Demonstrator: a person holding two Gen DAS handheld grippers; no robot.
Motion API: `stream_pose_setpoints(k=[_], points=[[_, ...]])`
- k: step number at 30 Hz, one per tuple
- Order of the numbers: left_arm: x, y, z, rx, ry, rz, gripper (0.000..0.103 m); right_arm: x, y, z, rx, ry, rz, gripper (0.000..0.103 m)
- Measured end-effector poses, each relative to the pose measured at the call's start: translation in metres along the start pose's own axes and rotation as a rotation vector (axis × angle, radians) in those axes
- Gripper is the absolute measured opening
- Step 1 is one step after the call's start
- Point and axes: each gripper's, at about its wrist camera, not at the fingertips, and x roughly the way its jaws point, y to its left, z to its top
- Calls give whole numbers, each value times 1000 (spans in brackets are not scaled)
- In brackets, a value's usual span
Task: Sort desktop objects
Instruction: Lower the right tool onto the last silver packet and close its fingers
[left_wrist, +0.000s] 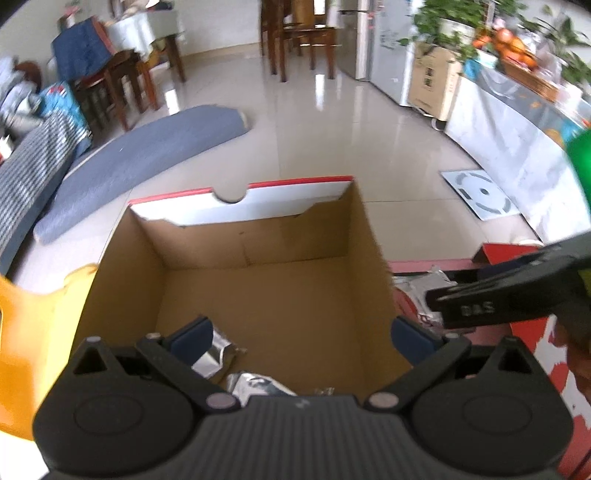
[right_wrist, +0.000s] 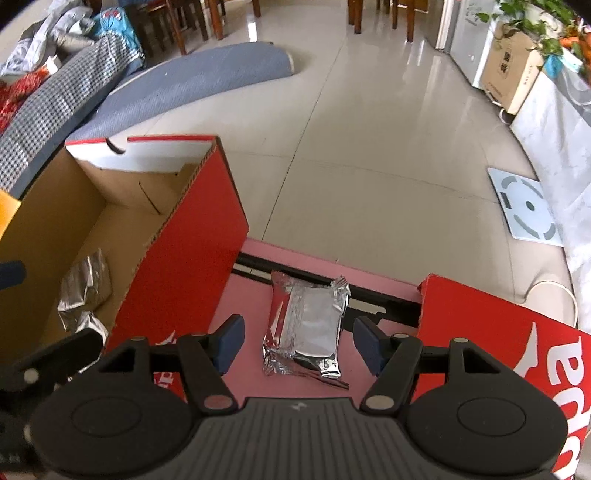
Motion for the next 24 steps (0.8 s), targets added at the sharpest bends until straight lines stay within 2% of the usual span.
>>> stream_pose_setpoints(k=[3,7,15,24], points=[[1,-11,-2,79,-11,45,103,8,-1,-2,-16,23,2,65],[4,-17,-3,114,-8,73,103,16,-1,-2,-35,39,-5,65],[13,-15,0,95,3,83,103,33,-1,-1,-36,64,-18,65],[16,-8,2,69,19,60,103,51,0,0,-32,103,-12,65]])
